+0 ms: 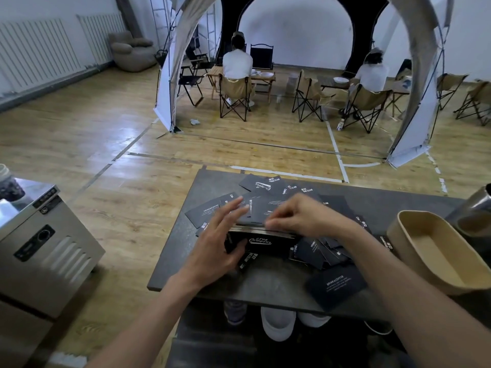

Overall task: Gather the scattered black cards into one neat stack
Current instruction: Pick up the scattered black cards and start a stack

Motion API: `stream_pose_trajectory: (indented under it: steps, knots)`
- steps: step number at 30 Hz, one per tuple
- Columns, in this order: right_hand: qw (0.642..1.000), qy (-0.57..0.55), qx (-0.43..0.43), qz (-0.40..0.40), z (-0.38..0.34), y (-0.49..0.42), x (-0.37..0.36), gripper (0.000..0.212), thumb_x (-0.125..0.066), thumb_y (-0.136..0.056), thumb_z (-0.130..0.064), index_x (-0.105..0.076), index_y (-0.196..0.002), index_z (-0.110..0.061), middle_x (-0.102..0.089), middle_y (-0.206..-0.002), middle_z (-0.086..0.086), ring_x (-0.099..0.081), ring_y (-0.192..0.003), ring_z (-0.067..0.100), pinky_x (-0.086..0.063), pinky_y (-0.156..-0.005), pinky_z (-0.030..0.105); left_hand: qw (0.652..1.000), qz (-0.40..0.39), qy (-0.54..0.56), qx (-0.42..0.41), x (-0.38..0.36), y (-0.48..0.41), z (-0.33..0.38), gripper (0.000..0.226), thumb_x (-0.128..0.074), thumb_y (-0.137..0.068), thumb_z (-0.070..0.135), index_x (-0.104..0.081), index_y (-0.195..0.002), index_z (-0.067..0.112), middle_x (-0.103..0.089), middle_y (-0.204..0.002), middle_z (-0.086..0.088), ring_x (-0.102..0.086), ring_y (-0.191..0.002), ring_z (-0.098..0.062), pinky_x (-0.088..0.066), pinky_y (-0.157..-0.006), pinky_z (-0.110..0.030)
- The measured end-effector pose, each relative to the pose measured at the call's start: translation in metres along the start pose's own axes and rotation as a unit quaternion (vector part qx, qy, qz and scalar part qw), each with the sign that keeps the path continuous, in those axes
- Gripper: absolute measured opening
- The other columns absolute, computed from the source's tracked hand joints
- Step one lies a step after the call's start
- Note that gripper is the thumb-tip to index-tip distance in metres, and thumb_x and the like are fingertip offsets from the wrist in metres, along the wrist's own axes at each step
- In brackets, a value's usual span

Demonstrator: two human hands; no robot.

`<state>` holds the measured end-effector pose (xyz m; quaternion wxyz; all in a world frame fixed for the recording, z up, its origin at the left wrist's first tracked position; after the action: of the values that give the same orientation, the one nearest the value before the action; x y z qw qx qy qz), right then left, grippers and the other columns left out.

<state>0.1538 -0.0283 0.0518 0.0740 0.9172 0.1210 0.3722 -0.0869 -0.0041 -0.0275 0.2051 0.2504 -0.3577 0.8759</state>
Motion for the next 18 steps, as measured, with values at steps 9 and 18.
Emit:
stream_pose_trajectory:
  steps: [9, 18]
  knots:
    - [0.958, 0.265, -0.019, 0.104, 0.024, -0.021, 0.001, 0.063, -0.085, -0.065, -0.061, -0.072, -0.119, -0.032, -0.068, -0.112, -0.01, -0.062, -0.103, 0.011, -0.054, -0.09, 0.034, 1.0, -0.023, -0.014, 0.0, 0.0, 0.002, 0.0, 0.04, -0.063, -0.089, 0.019, -0.069, -0.128, 0.027, -0.059, -0.114, 0.01, -0.061, -0.106, -0.007, -0.053, -0.087, -0.03]
    - [0.94, 0.05, 0.076, 0.329, 0.009, -0.003, 0.023, 0.029, -0.075, -0.082, -0.02, -0.074, -0.11, -0.027, -0.074, -0.085, -0.011, -0.071, -0.074, 0.008, -0.062, -0.07, 0.037, 1.0, -0.013, -0.011, -0.016, -0.001, 0.001, 0.001, 0.045, -0.074, -0.087, 0.003, -0.071, -0.128, 0.022, -0.057, -0.126, 0.004, -0.062, -0.114, -0.007, -0.053, -0.092, -0.026]
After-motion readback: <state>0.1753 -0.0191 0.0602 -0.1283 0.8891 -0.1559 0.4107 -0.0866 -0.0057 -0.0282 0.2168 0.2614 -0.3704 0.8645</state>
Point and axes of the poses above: each hand's wrist, its own y-axis away from the middle knuckle, its own x-axis out of the back of the hand, z = x × y, the point moved 1 cm from there along -y, towards the middle knuckle
